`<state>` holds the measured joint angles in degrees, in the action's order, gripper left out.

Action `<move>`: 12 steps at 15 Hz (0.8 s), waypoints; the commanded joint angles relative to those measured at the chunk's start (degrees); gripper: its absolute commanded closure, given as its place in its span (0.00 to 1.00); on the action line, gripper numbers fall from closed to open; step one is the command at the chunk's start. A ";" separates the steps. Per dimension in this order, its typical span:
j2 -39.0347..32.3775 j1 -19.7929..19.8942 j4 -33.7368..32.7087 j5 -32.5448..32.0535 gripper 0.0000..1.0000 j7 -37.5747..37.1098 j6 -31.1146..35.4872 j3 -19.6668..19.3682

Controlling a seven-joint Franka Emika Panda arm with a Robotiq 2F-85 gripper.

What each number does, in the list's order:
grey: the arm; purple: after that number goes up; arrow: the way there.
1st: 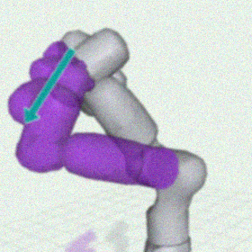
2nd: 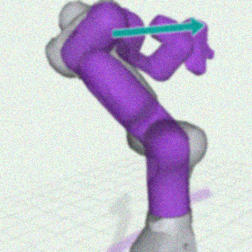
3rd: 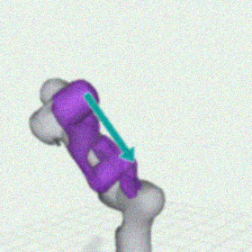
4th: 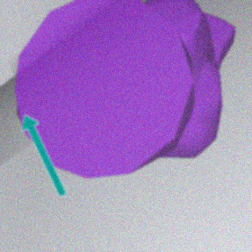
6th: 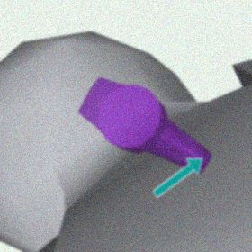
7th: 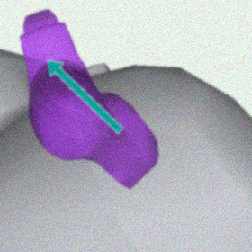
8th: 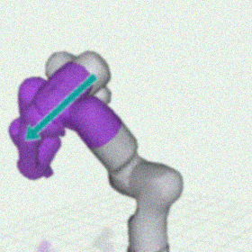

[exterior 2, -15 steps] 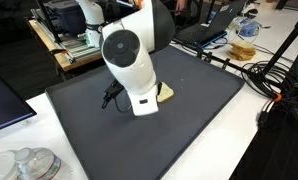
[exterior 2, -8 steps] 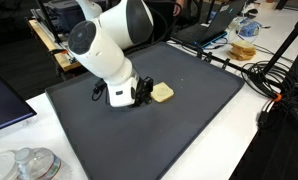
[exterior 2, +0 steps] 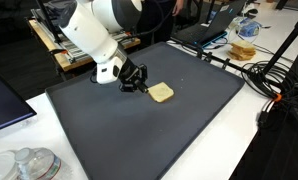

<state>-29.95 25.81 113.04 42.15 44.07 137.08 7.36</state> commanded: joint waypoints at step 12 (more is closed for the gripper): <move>15.14 -3.31 21.69 56.40 0.95 43.00 23.30 4.95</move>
<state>-18.93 22.17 131.72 87.27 77.02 156.68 9.85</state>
